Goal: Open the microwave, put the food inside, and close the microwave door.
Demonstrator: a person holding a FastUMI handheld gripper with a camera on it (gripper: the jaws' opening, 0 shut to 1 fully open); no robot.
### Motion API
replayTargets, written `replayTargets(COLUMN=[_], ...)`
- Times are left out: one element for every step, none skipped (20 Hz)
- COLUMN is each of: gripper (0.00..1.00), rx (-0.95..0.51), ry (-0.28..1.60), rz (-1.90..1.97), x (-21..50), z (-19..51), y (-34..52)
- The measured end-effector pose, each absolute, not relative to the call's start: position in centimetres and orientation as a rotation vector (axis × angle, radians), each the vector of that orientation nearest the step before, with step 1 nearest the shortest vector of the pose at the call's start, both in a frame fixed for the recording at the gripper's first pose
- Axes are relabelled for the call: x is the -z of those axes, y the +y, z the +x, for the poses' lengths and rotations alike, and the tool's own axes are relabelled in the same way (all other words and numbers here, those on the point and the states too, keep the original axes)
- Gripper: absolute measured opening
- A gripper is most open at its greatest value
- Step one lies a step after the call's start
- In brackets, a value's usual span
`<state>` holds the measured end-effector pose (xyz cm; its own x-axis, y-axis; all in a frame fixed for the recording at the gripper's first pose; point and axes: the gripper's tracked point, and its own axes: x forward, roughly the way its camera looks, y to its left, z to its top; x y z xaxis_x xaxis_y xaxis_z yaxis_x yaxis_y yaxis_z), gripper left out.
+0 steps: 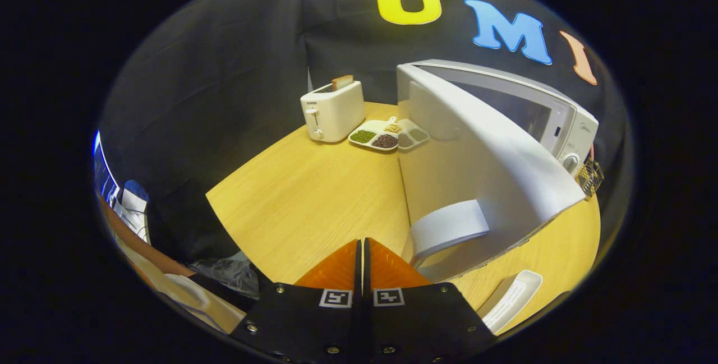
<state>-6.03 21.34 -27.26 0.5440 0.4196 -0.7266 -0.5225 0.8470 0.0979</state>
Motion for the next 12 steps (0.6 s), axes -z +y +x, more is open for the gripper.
replayTargets(gripper=[0.0, 0.0, 0.0, 0.0, 0.0, 0.0, 0.0, 0.0, 0.0, 0.0, 0.0, 0.0], rx=[-0.542, -0.522, -0.498, -0.476, -0.456, -0.437, -0.421, -0.406, -0.39, -0.375, -0.359, -0.345], ry=[0.82, 0.816, 0.811, 0.811, 0.81, 0.806, 0.802, 0.797, 0.792, 0.787, 0.781, 0.775], rz=[-0.135, -0.134, -0.134, -0.131, -0.124, -0.116, -0.11, -0.107, -0.106, -0.104, -0.099, -0.094], x=[27.2, 27.2, 27.2, 27.4, 27.5, 27.5, 27.5, 27.5, 27.6, 27.6, 27.5, 27.5], z=[-5.4, -4.9, -4.2, -3.6, -3.0, -2.5, -1.9, -1.2, -0.7, 0.0, 0.6, 1.3], y=[20.5, 19.5, 18.5, 17.5, 16.7, 15.9, 15.2, 14.5, 13.8, 13.1, 12.4, 11.8])
